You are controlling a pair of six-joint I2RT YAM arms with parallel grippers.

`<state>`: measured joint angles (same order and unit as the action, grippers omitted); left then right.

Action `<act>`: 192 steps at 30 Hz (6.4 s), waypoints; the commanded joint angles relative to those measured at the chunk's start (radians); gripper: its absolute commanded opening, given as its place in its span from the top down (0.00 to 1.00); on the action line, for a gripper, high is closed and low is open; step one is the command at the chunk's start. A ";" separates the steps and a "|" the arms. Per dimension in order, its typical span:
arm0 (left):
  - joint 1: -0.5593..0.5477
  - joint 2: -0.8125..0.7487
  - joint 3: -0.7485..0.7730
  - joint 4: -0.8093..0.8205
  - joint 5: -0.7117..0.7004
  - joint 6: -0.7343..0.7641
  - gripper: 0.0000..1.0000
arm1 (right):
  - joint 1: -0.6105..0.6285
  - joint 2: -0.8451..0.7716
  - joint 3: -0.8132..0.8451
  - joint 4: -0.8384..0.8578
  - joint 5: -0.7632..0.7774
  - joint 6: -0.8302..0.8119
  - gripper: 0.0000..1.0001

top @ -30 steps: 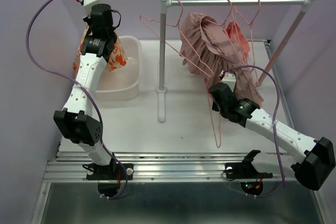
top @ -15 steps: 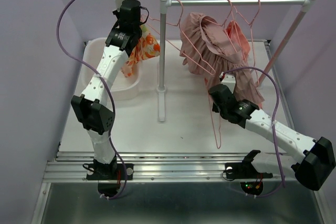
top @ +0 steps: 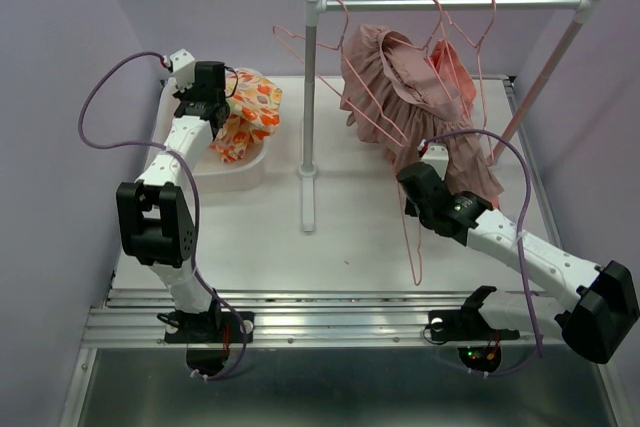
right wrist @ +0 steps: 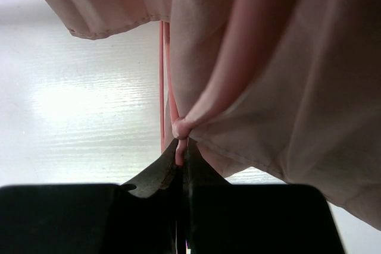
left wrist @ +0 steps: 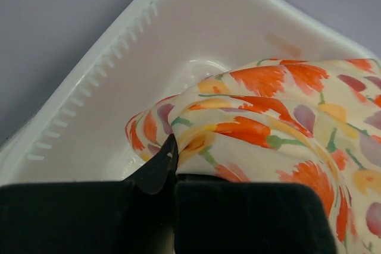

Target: Remove the skirt from the hanger

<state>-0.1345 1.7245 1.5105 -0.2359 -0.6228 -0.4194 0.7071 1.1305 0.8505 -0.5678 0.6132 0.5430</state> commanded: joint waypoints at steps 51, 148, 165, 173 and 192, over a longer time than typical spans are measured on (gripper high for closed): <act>-0.027 -0.786 -0.530 -0.209 0.232 -0.239 0.01 | 0.002 -0.299 0.192 -0.171 -0.477 -0.150 0.99; -0.036 -0.930 -0.633 -0.152 0.314 -0.216 0.01 | -0.017 0.095 0.786 0.187 -0.073 -0.520 0.00; -0.045 -0.927 -0.636 -0.148 0.317 -0.214 0.01 | -0.035 0.288 0.920 0.163 0.119 -0.612 0.04; -0.053 -0.928 -0.639 -0.149 0.311 -0.216 0.01 | -0.093 0.328 0.917 0.164 0.047 -0.595 0.09; -0.062 -0.924 -0.638 -0.152 0.295 -0.220 0.01 | -0.167 0.334 0.944 0.163 -0.087 -0.614 0.99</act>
<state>-0.1905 0.8085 0.8772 -0.4152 -0.3088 -0.6518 0.5442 1.4857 1.7260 -0.4347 0.5537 -0.0460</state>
